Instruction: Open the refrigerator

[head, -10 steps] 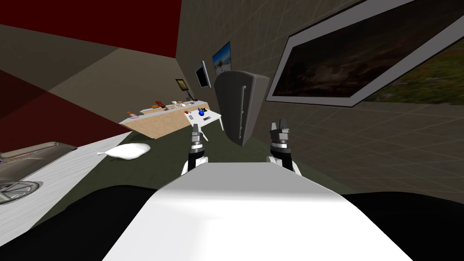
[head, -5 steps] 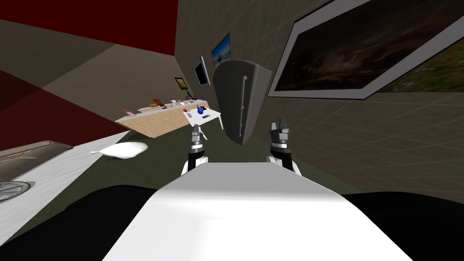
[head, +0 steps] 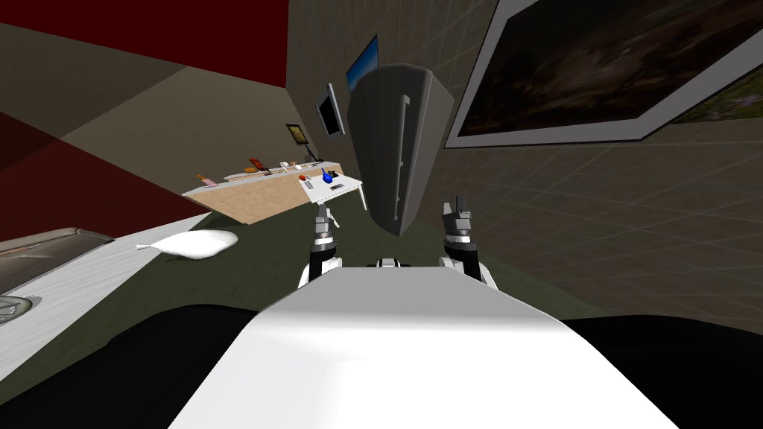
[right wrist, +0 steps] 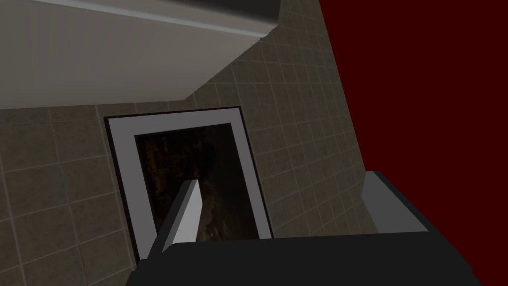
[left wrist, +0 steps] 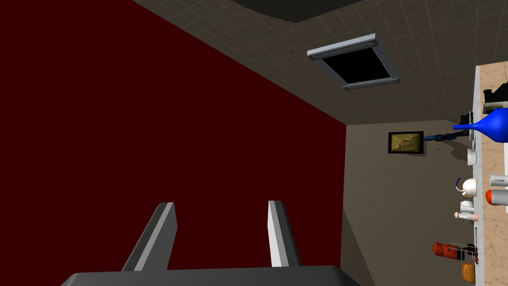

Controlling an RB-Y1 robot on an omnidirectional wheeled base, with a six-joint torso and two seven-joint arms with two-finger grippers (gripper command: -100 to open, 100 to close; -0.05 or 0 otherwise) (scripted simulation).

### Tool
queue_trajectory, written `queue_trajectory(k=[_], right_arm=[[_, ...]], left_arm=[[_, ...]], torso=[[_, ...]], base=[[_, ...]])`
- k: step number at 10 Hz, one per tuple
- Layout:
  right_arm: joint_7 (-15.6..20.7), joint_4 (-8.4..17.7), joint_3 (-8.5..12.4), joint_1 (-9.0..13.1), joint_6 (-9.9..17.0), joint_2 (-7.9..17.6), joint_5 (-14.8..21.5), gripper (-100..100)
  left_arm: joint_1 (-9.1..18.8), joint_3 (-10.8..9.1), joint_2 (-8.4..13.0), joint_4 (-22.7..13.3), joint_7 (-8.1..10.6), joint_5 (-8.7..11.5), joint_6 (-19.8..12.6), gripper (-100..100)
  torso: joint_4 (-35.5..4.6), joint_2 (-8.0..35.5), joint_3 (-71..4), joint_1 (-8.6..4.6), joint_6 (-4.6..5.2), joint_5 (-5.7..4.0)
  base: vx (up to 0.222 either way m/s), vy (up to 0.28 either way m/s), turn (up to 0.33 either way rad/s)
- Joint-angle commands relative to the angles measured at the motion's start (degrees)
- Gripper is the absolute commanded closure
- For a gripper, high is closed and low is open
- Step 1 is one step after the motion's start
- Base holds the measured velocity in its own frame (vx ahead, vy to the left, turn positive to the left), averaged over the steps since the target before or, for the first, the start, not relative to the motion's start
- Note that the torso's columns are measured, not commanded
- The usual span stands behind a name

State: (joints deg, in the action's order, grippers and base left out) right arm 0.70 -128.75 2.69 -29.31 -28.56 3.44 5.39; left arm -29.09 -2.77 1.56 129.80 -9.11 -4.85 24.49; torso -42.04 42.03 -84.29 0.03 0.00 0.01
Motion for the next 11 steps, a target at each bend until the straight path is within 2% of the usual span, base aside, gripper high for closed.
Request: queue_trajectory(k=[1,3,6,7,8,9,10,11], right_arm=[[-0.1,1.4,-0.2,0.3,2.0,2.6,4.0,-100],[-0.3,3.2,-0.4,0.7,4.3,4.0,7.7,-100],[-0.3,4.2,-0.6,0.9,5.7,4.6,11.4,-100],[-0.4,5.3,-0.8,1.1,7.1,5.1,13.6,-100],[-0.4,5.3,-0.8,1.1,7.1,5.1,14.4,-100],[-0.5,6.5,-1.0,1.3,8.7,5.5,16.5,-100],[-0.5,6.5,-1.0,1.3,8.7,5.5,17.6,-100],[-0.6,7.7,-1.2,1.5,10.4,5.8,19.6,-100]], left_arm=[[0.0,0.0,0.0,0.0,0.0,0.0,0.0,0],[0.0,0.0,0.0,0.0,0.0,0.0,0.0,0],[0.0,0.0,0.0,0.0,0.0,0.0,0.0,0],[0.0,0.0,0.0,0.0,0.0,0.0,0.0,0],[0.0,0.0,0.0,0.0,0.0,0.0,0.0,0],[0.0,0.0,0.0,0.0,0.0,0.0,0.0,0],[0.0,0.0,0.0,0.0,0.0,0.0,0.0,0],[0.0,0.0,0.0,0.0,0.0,0.0,0.0,0]], torso=[[-0.2,0.1,-0.3,0.0,0.0,0.0],[-0.2,0.2,-0.3,0.0,0.01,0.0],[-0.3,0.3,-0.2,-0.04,0.0,-0.01],[-0.3,0.3,-0.2,-0.06,0.01,-0.01],[-0.3,0.3,-0.3,-0.04,0.0,-0.01],[-0.3,0.3,-0.3,-0.05,0.01,-0.01],[-0.2,0.2,-0.3,-0.04,0.0,-0.01],[-0.2,0.2,-0.3,-0.03,0.01,-0.01]], base=[[0.035,0.021,0.038],[0.054,0.029,0.052],[0.036,0.024,0.018],[0.026,0.023,0.038],[0.023,0.016,0.022],[0.039,0.018,0.037],[0.037,0.017,0.024],[0.038,0.024,0.041]])
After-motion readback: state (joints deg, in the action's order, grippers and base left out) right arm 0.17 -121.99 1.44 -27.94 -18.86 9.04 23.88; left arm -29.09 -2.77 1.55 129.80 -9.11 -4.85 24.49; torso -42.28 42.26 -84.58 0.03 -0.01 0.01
